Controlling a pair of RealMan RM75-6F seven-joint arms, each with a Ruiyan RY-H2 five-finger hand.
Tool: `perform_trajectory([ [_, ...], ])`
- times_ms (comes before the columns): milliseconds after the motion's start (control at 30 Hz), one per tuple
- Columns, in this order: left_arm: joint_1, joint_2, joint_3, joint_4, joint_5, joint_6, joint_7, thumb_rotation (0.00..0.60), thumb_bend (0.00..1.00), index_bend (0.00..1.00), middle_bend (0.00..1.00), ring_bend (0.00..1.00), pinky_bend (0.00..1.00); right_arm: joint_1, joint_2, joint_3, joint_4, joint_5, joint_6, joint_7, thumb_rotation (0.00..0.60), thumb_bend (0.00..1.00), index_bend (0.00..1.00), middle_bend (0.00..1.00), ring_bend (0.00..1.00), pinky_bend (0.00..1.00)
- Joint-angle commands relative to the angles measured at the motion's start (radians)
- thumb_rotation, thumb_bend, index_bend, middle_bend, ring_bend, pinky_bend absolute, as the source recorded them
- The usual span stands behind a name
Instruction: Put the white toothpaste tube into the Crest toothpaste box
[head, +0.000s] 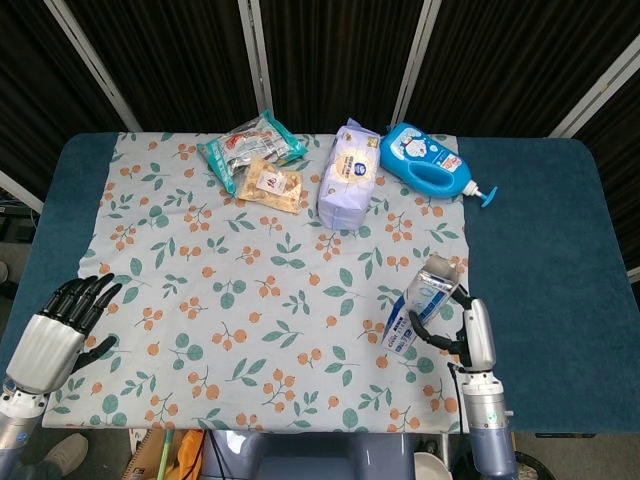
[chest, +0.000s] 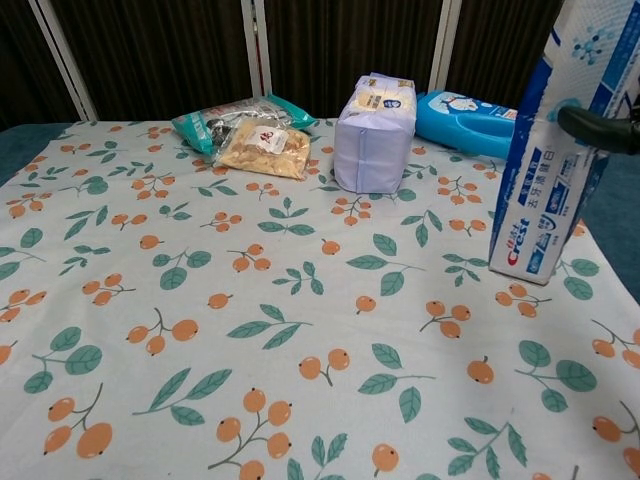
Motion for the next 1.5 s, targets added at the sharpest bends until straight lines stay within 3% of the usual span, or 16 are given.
perform_trajectory([
  [33,0.001,0.000,-0.001,0.000,0.001,-0.003,0.001,0.600,0.14,0.11,0.10,0.17,0.21,-0.001,-0.003,-0.002,0.005,-0.002,0.001,-0.005,0.600,0.32,0.40,0.56,0.54,0.46],
  [133,0.003,0.001,-0.003,0.000,0.004,-0.005,0.002,0.600,0.13,0.11,0.10,0.17,0.21,-0.002,-0.001,-0.005,0.022,0.002,-0.001,-0.065,0.600,0.32,0.40,0.56,0.55,0.46],
  [467,0.006,0.001,-0.009,0.001,0.019,-0.007,0.006,0.600,0.13,0.11,0.10,0.17,0.21,0.042,0.072,-0.057,0.035,0.187,-0.175,-0.595,0.600,0.32,0.40,0.57,0.55,0.46],
  [667,0.007,0.001,-0.013,0.003,0.022,-0.008,0.004,0.600,0.14,0.11,0.10,0.17,0.21,0.059,0.052,-0.062,0.063,0.252,-0.190,-0.751,0.600,0.32,0.40,0.57,0.55,0.46],
  [867,0.009,0.001,-0.016,0.003,0.025,-0.011,0.003,0.600,0.14,0.11,0.10,0.17,0.21,0.083,0.034,-0.080,0.105,0.245,-0.186,-0.899,0.600,0.32,0.40,0.57,0.55,0.46],
  [1033,0.010,0.001,-0.019,0.002,0.026,-0.012,0.003,0.600,0.13,0.11,0.10,0.17,0.21,0.094,0.011,-0.085,0.091,0.260,-0.196,-0.942,0.600,0.32,0.39,0.57,0.54,0.46],
  [1167,0.011,0.001,-0.021,0.002,0.023,-0.015,-0.001,0.600,0.13,0.12,0.10,0.17,0.21,0.095,0.009,-0.097,0.064,0.265,-0.209,-0.939,0.600,0.32,0.26,0.53,0.49,0.40],
  [1500,0.014,0.002,-0.025,0.001,0.025,-0.017,-0.005,0.600,0.14,0.12,0.10,0.17,0.21,0.090,-0.024,-0.123,0.052,0.254,-0.197,-0.958,0.600,0.32,0.06,0.36,0.31,0.22],
])
